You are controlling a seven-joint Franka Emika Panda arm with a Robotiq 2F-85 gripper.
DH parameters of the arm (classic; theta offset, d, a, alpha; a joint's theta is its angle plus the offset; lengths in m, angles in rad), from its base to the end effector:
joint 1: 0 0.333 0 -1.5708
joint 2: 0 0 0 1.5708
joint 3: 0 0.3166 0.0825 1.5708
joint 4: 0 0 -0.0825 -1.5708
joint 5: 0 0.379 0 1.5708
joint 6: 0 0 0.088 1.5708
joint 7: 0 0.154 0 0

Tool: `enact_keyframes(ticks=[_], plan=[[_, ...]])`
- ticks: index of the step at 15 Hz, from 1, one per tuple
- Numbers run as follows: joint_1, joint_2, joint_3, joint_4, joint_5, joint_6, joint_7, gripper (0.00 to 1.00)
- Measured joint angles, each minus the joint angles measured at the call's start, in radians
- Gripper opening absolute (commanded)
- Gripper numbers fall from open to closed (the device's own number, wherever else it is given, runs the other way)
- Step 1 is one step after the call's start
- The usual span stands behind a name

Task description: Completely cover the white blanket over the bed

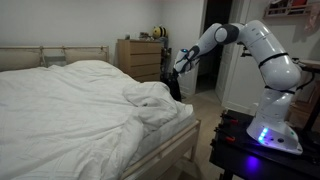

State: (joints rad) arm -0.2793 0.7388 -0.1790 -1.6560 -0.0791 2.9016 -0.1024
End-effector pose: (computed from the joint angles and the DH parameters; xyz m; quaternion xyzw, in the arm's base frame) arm 0.6777 -0.3092 0.2038 0.9596 -0.0993 0.2240 0.1384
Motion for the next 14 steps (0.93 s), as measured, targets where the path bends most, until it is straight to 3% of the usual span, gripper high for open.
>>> enact_keyframes(ticks=[7,14], plan=[[-0.007,0.190,0.011,0.293,0.055,-0.001,0.060,1.00],[-0.072,0.391,0.119,0.580,0.153,-0.036,0.070,1.00]])
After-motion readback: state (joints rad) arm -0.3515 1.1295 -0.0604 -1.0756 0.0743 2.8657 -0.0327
